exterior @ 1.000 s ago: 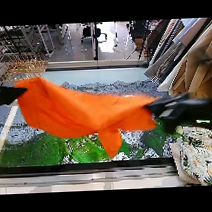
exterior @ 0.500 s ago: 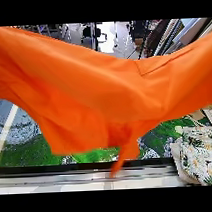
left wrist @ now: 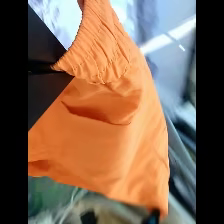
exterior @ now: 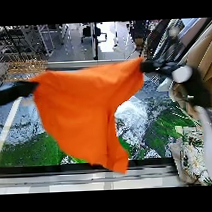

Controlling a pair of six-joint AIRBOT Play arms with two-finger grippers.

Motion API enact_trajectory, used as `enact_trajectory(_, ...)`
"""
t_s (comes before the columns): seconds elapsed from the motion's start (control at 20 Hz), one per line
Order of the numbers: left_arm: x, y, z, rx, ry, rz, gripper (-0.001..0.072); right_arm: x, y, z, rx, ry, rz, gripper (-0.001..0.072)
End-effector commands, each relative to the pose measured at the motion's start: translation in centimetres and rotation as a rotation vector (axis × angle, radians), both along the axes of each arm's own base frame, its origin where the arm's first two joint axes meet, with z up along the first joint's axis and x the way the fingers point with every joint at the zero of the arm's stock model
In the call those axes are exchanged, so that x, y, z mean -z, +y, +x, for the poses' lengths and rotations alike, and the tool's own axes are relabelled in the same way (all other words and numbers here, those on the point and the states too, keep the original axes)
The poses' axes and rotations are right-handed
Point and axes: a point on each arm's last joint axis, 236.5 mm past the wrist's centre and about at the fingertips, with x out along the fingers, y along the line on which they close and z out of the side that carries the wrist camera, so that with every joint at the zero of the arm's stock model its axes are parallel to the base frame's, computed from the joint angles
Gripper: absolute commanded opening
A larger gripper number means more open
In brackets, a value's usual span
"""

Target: Fold the clothes and pants, and hang the long-sleeved shirts on hangers.

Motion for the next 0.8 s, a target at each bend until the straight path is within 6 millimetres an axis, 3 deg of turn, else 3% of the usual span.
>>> enact_trajectory(0.0, 14.2, 3.3, 7.9, -0.2, 0.145, 0.15, 0.0081, 8.8, -1.2, 6.0, 0.119, 0.067, 0.21, 0.014)
enact_trajectory(0.05, 15.2, 4.1, 8.7, -0.21, 0.159, 0.148, 0.0353, 9.1, -1.8, 6.2, 0.138, 0.098, 0.26, 0.0542)
enact_trajectory(0.1, 15.5, 4.9, 9.0, -0.216, 0.164, 0.143, 0.0618, 9.4, -2.3, 5.8, 0.132, 0.143, 0.277, 0.0707)
enact_trajectory(0.15, 15.2, 5.6, 8.8, -0.21, 0.17, 0.133, 0.0669, 9.8, -2.6, 4.5, 0.101, 0.219, 0.278, 0.0705)
enact_trajectory(0.25, 15.0, 6.5, 6.8, -0.174, 0.238, 0.085, 0.0668, 11.7, -3.5, 0.7, 0.031, 0.402, 0.239, 0.0681)
enact_trajectory(0.3, 15.9, 7.1, 5.3, -0.159, 0.321, 0.072, 0.0664, 13.2, -3.8, -1.9, -0.012, 0.524, 0.212, 0.0645)
enact_trajectory(0.45, 21.4, 9.4, -2.0, -0.154, 0.72, 0.115, 0.0622, 17.9, -3.5, -11.3, -0.152, 0.911, 0.172, 0.0624)
enact_trajectory(0.5, 22.9, 9.6, -4.6, -0.135, 0.841, 0.145, 0.0622, 19.2, -3.0, -13.9, -0.177, 1.002, 0.181, 0.0577)
enact_trajectory(0.6, 24.5, 8.2, -8.2, -0.063, 0.975, 0.139, 0.0622, 21.5, -2.0, -18.5, -0.175, 1.093, 0.216, 0.0569)
enact_trajectory(0.75, 26.7, 6.0, -8.9, -0.066, 1.001, 0.076, 0.0623, 23.8, 1.3, -27.3, -0.25, 1.185, 0.331, 0.0572)
